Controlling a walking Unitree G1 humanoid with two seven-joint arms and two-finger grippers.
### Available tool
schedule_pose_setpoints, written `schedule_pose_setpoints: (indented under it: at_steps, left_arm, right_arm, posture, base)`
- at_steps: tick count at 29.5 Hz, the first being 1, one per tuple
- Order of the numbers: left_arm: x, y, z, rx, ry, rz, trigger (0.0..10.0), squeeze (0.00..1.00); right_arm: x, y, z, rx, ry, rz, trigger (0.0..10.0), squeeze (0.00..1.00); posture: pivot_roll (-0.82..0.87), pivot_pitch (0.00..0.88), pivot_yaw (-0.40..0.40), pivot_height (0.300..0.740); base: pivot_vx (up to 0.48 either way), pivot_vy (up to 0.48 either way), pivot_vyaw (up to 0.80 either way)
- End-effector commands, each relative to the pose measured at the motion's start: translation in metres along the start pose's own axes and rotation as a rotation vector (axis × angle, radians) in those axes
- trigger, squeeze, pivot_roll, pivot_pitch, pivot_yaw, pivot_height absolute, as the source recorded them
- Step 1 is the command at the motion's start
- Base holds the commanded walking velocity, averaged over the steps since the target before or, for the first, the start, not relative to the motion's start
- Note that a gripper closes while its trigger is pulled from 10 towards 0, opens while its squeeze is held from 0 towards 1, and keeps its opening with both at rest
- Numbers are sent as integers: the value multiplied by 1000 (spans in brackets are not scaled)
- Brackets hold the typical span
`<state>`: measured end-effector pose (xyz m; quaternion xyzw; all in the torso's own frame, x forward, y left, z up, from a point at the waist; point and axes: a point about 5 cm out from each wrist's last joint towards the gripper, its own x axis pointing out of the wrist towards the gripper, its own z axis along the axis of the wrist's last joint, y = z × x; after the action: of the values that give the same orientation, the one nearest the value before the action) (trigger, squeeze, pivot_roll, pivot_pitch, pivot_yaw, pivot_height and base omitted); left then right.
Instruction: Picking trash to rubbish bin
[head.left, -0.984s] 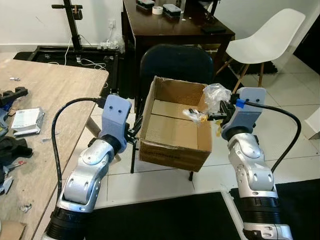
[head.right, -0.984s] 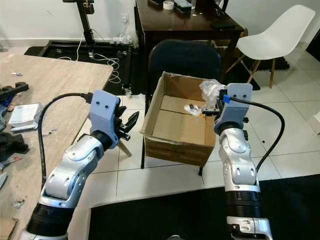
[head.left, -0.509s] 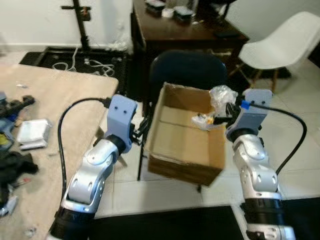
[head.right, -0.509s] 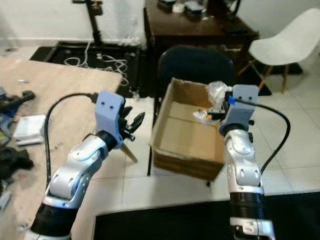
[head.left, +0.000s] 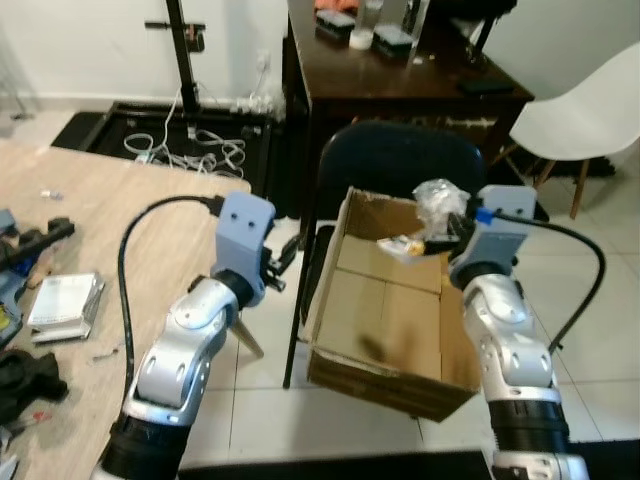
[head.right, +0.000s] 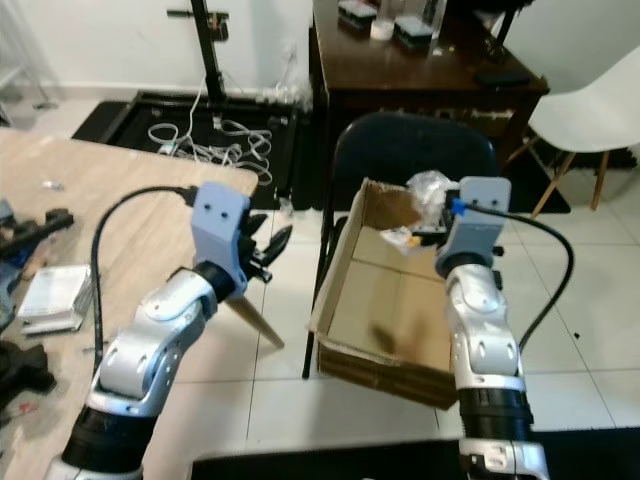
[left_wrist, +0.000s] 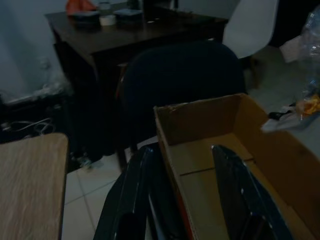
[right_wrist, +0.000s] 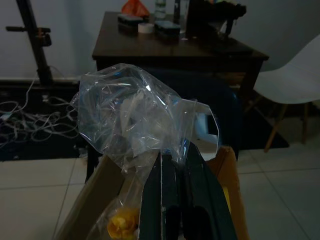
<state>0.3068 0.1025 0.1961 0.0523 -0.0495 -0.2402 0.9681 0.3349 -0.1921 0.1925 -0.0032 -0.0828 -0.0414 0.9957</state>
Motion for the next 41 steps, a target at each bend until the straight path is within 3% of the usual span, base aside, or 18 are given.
schedule_pose_setpoints:
  at_steps: [1, 10, 14, 22, 29, 36, 37, 39, 40, 41]
  left_arm:
    - [-1, -2, -3, -8, -1, -16, 10000, 0]
    - [0, -12, -2, 17, -2, -88, 10000, 0]
    - [5, -17, -7, 105, 13, -142, 10000, 0]
    - [14, -24, -7, 127, 9, -216, 10000, 0]
    - [26, -35, -6, 160, -1, -338, 10000, 0]
    - [29, -45, -4, 187, -6, -469, 10000, 0]
    - [29, -45, -4, 196, -6, -484, 10000, 0]
    - [30, -45, -4, 197, -6, -485, 10000, 0]
    - [31, -44, -5, 195, -7, -477, 10000, 0]
    - [31, -44, -6, 195, -8, -471, 10000, 0]
  right_arm:
    - [-1, 1, -6, -4, 17, 3, 10000, 0]
    - [-2, -1, -22, -4, 72, 28, 10000, 0]
    - [-2, -4, -38, 10, 129, 44, 10000, 0]
    - [1, -11, -51, -9, 169, 35, 10000, 0]
    - [8, -18, -61, -6, 192, 27, 10000, 0]
    - [11, -21, -69, -25, 225, 29, 10000, 0]
    - [12, -20, -68, 10, 217, 52, 10000, 153]
    - [13, -20, -67, 25, 212, 61, 10000, 153]
    - [14, -21, -65, 18, 200, 49, 10000, 1000]
    - [15, -23, -63, -14, 195, 32, 10000, 1000]
  posture:
    - [95, 113, -37, 740]
    - [98, 117, -31, 740]
    - [101, 116, -25, 740]
    - [110, 119, -8, 740]
    - [121, 148, 38, 740]
    - [122, 167, 61, 740]
    - [122, 167, 61, 740]
    - [122, 167, 61, 740]
    - [109, 149, 51, 740]
    - [109, 149, 51, 740]
  base:
    - [0, 0, 0]
    - [0, 0, 0]
    - [0, 0, 0]
    - [0, 0, 0]
    - [0, 0, 0]
    - [0, 0, 0]
    - [0, 0, 0]
    - [0, 0, 0]
    - [0, 0, 0]
    - [0, 0, 0]
